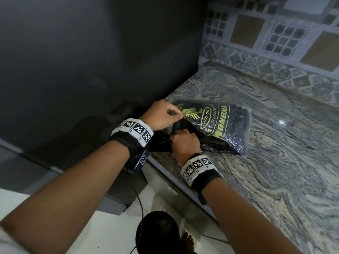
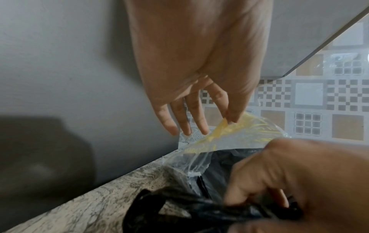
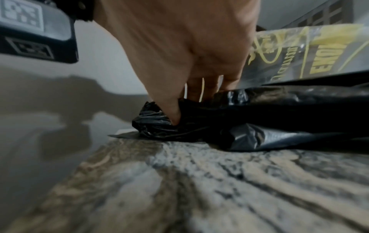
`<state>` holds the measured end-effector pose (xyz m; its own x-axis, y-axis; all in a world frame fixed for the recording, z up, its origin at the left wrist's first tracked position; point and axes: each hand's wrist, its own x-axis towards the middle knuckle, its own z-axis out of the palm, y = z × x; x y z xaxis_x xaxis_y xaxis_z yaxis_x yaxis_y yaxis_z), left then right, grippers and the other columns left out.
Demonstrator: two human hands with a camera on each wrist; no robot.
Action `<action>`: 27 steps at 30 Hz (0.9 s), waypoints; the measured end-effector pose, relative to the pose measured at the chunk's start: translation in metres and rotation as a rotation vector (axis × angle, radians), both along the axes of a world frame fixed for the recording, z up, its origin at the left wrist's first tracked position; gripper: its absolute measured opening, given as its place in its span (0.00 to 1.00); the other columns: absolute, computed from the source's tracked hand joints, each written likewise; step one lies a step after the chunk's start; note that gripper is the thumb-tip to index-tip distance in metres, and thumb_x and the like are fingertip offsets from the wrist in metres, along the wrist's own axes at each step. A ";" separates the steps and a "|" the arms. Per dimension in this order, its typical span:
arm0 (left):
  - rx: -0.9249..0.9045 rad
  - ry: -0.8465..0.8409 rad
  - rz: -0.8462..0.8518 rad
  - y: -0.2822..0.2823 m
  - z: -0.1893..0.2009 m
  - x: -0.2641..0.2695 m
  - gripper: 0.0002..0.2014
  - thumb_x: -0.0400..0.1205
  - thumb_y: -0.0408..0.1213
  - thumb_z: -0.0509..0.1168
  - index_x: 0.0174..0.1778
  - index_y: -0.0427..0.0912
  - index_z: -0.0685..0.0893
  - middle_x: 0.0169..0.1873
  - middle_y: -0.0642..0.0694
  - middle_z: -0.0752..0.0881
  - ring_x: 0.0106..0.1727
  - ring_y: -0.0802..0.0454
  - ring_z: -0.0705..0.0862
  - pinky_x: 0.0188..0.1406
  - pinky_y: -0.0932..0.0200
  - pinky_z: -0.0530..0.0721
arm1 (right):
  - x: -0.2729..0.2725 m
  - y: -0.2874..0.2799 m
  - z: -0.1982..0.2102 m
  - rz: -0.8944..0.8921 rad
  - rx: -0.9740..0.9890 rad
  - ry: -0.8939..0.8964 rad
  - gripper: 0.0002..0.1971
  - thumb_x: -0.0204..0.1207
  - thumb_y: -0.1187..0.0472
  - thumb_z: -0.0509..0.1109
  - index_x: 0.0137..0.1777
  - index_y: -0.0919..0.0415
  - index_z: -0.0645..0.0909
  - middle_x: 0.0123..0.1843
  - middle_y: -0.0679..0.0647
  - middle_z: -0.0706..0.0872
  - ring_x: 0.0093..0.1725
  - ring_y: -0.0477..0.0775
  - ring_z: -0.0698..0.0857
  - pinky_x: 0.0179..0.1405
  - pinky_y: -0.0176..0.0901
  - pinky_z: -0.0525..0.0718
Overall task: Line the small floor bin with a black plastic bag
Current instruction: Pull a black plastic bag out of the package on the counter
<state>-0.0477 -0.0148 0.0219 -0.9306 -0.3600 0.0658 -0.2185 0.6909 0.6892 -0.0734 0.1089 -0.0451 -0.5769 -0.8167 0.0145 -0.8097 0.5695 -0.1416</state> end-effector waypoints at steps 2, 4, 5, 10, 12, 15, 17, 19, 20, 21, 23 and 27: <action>0.003 0.001 -0.010 0.001 -0.001 0.003 0.09 0.76 0.42 0.71 0.48 0.45 0.91 0.44 0.52 0.89 0.42 0.69 0.83 0.49 0.76 0.79 | 0.000 0.004 0.002 0.018 -0.059 -0.034 0.11 0.77 0.62 0.62 0.54 0.58 0.85 0.54 0.57 0.87 0.58 0.60 0.80 0.51 0.52 0.79; -0.005 -0.006 -0.016 0.002 0.001 0.009 0.11 0.76 0.43 0.70 0.51 0.46 0.90 0.50 0.49 0.89 0.50 0.61 0.85 0.57 0.63 0.81 | 0.002 0.011 0.009 0.048 -0.131 -0.087 0.11 0.78 0.58 0.62 0.52 0.58 0.85 0.52 0.56 0.87 0.56 0.60 0.81 0.49 0.52 0.80; -0.014 -0.007 -0.002 0.002 0.003 0.014 0.12 0.76 0.44 0.70 0.53 0.47 0.90 0.53 0.48 0.88 0.53 0.58 0.85 0.59 0.61 0.81 | 0.003 0.015 0.014 0.065 -0.172 -0.117 0.11 0.78 0.57 0.62 0.52 0.58 0.85 0.51 0.56 0.87 0.56 0.60 0.82 0.47 0.51 0.80; 0.050 0.098 0.252 -0.004 0.011 0.065 0.18 0.77 0.52 0.67 0.61 0.51 0.84 0.56 0.51 0.85 0.58 0.59 0.81 0.60 0.61 0.78 | 0.011 0.033 0.041 0.151 -0.367 -0.197 0.10 0.78 0.57 0.63 0.50 0.58 0.84 0.48 0.56 0.87 0.49 0.60 0.84 0.40 0.48 0.80; 0.133 0.127 0.411 0.001 0.008 0.095 0.20 0.78 0.56 0.63 0.63 0.53 0.82 0.56 0.53 0.83 0.58 0.59 0.81 0.58 0.61 0.77 | 0.014 0.035 0.048 0.168 -0.415 -0.214 0.09 0.78 0.56 0.63 0.49 0.57 0.84 0.46 0.54 0.86 0.47 0.57 0.84 0.38 0.46 0.78; 0.367 0.151 0.544 0.023 0.003 0.130 0.21 0.77 0.61 0.61 0.59 0.53 0.81 0.50 0.51 0.86 0.50 0.53 0.85 0.50 0.53 0.84 | 0.018 0.036 0.055 0.194 -0.465 -0.205 0.08 0.77 0.56 0.65 0.48 0.57 0.84 0.44 0.55 0.87 0.44 0.58 0.84 0.38 0.45 0.79; 0.562 0.160 0.536 0.038 0.001 0.139 0.19 0.78 0.57 0.62 0.60 0.52 0.80 0.46 0.46 0.86 0.42 0.44 0.87 0.45 0.41 0.87 | 0.024 0.038 0.060 0.207 -0.494 -0.206 0.08 0.77 0.56 0.66 0.49 0.57 0.84 0.44 0.57 0.88 0.43 0.59 0.86 0.38 0.45 0.81; 0.699 0.213 0.532 0.050 0.001 0.143 0.19 0.78 0.53 0.65 0.64 0.51 0.77 0.49 0.43 0.85 0.36 0.39 0.87 0.42 0.38 0.86 | 0.031 0.040 0.064 0.237 -0.526 -0.214 0.08 0.76 0.58 0.67 0.49 0.58 0.85 0.43 0.58 0.89 0.42 0.59 0.87 0.38 0.47 0.83; 0.745 0.246 0.546 0.054 0.002 0.144 0.21 0.78 0.51 0.66 0.66 0.51 0.75 0.53 0.42 0.84 0.35 0.39 0.87 0.40 0.40 0.87 | 0.035 0.042 0.066 0.253 -0.537 -0.218 0.07 0.76 0.59 0.68 0.49 0.59 0.85 0.43 0.58 0.89 0.41 0.59 0.87 0.38 0.47 0.83; 0.784 0.281 0.559 0.059 0.004 0.145 0.23 0.78 0.50 0.67 0.69 0.51 0.73 0.57 0.41 0.83 0.34 0.39 0.87 0.38 0.44 0.88 | 0.039 0.044 0.068 0.266 -0.543 -0.222 0.07 0.76 0.59 0.68 0.48 0.59 0.85 0.42 0.58 0.89 0.41 0.59 0.87 0.38 0.47 0.83; 0.819 0.344 0.565 0.068 0.008 0.149 0.25 0.79 0.47 0.67 0.71 0.46 0.72 0.60 0.39 0.82 0.33 0.40 0.87 0.34 0.48 0.88 | 0.045 0.048 0.072 0.285 -0.550 -0.240 0.06 0.75 0.59 0.68 0.47 0.59 0.85 0.43 0.58 0.89 0.41 0.59 0.87 0.39 0.49 0.84; 0.783 0.408 0.523 0.085 0.017 0.170 0.23 0.80 0.43 0.65 0.70 0.38 0.75 0.60 0.33 0.83 0.33 0.40 0.90 0.30 0.52 0.90 | 0.063 0.062 0.082 0.324 -0.557 -0.312 0.08 0.75 0.59 0.69 0.50 0.58 0.86 0.45 0.56 0.90 0.43 0.54 0.87 0.44 0.45 0.84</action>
